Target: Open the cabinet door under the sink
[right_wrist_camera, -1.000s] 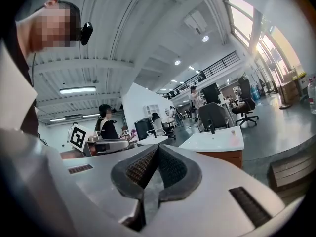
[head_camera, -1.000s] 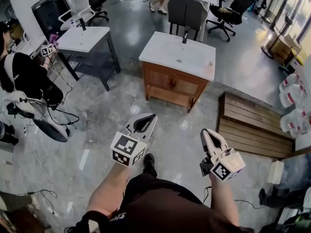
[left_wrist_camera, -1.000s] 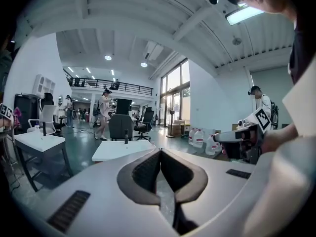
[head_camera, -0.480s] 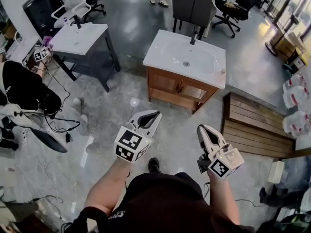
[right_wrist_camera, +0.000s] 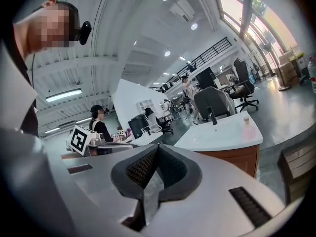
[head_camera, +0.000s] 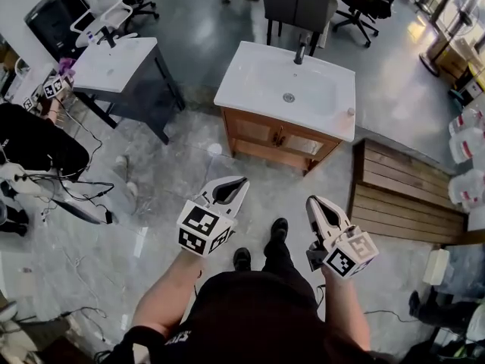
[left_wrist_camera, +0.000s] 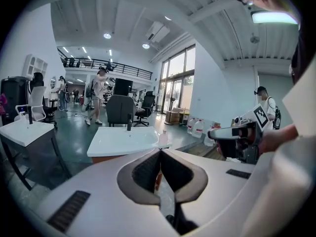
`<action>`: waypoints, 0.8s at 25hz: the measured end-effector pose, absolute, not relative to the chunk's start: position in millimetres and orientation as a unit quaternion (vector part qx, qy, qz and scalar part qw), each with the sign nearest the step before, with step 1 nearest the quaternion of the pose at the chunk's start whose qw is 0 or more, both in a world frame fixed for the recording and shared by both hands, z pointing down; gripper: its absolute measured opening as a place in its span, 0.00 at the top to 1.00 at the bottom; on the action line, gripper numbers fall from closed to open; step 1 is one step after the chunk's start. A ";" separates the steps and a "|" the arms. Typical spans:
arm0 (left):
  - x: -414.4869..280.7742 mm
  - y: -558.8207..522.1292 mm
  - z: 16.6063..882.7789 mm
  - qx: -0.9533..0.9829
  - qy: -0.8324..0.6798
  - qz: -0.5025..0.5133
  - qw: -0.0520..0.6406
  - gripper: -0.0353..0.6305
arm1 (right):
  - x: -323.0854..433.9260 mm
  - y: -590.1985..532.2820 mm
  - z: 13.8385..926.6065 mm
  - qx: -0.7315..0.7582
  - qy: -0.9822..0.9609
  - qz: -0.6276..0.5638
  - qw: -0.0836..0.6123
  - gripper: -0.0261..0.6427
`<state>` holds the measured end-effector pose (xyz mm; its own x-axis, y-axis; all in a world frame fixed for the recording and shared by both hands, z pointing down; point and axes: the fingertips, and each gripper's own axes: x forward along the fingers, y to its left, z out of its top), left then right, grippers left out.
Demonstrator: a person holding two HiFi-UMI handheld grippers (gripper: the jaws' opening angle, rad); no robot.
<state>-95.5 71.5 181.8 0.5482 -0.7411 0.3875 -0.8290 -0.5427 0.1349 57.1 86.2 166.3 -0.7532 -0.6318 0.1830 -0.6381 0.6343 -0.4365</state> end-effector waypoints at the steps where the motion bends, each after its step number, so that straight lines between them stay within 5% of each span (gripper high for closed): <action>1: -91.6 63.1 184.3 0.865 -0.455 0.147 0.154 0.92 | 63.2 75.5 169.5 0.351 -0.903 0.246 0.003 0.94; 20: -60.4 -104.6 254.4 0.814 -0.517 0.171 0.204 0.92 | 77.5 -93.0 257.1 0.260 -0.920 0.287 0.062 0.94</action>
<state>-60.4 -104.6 254.4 0.4076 -0.7713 0.4888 -0.9107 -0.3822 0.1565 77.5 -93.0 257.1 -0.8567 -0.4432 0.2640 -0.5147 0.6996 -0.4956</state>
